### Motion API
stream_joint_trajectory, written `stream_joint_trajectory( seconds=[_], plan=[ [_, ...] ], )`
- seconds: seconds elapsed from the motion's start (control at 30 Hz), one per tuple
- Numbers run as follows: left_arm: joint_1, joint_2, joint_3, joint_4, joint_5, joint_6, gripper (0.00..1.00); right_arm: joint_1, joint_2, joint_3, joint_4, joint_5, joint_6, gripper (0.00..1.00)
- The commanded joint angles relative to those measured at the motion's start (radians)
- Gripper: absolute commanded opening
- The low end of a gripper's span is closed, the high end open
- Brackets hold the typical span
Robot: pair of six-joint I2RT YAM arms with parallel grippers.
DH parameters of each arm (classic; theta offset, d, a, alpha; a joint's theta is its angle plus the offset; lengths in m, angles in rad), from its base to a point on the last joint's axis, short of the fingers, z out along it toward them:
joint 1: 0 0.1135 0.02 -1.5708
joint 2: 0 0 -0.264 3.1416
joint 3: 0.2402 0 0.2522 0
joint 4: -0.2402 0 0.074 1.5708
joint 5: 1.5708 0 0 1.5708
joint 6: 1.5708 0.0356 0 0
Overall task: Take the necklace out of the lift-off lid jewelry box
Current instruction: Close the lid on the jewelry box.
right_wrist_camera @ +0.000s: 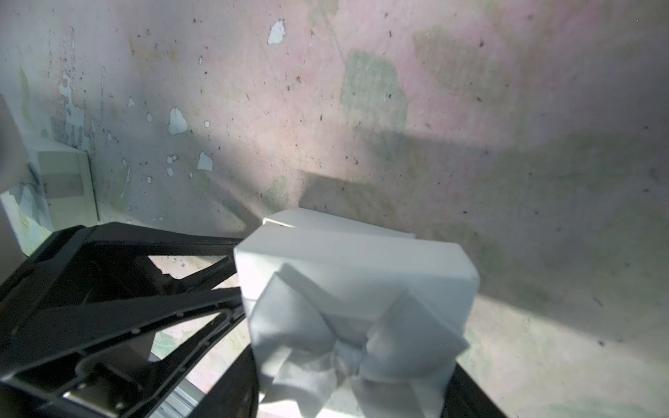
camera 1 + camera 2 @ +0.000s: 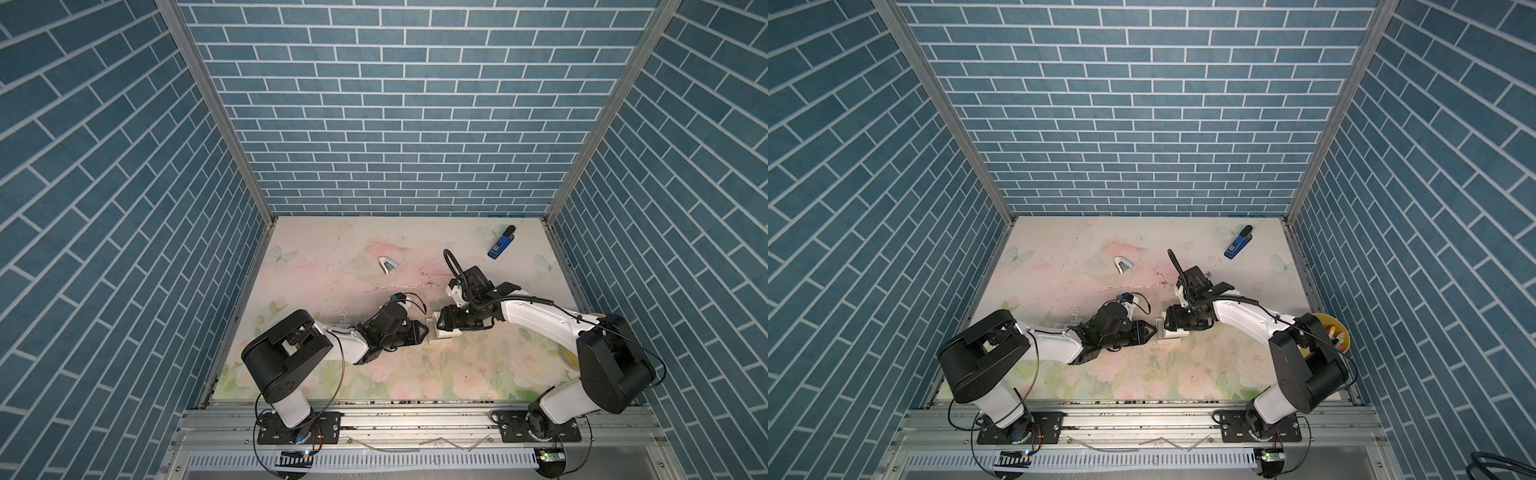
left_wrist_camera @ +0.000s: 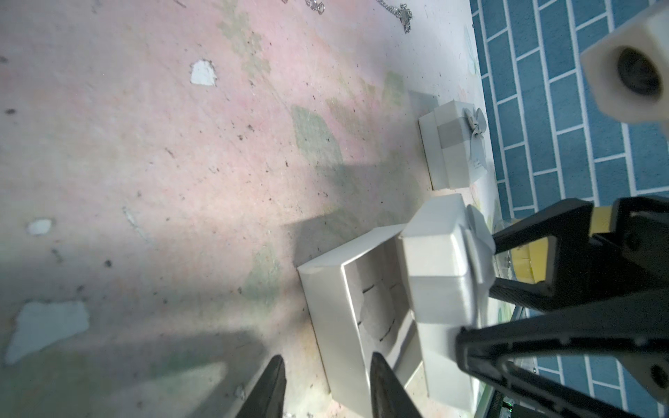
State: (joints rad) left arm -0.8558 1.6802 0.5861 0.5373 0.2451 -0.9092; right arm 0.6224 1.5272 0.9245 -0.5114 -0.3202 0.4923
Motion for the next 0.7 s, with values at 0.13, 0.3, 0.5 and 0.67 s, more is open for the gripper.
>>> stream_joint_trajectory(
  seconds=[0.13, 0.3, 0.5, 0.67],
  plan=[
    [-0.002, 0.011, -0.013, 0.016, 0.003, -0.003, 0.40, 0.010, 0.012, -0.012, 0.029, -0.029, 0.047, 0.68],
    [0.007, -0.026, -0.025, -0.021, -0.010, 0.006, 0.42, 0.009, -0.031, -0.008, 0.002, 0.006, 0.054, 0.68],
    [0.023, -0.071, -0.040, -0.054, -0.007, 0.022, 0.44, 0.007, -0.081, 0.006, -0.054, 0.068, 0.059, 0.68],
    [0.044, -0.040, -0.032, -0.003, 0.057, 0.028, 0.39, 0.008, -0.100, -0.010, -0.045, 0.067, 0.101, 0.66]
  ],
)
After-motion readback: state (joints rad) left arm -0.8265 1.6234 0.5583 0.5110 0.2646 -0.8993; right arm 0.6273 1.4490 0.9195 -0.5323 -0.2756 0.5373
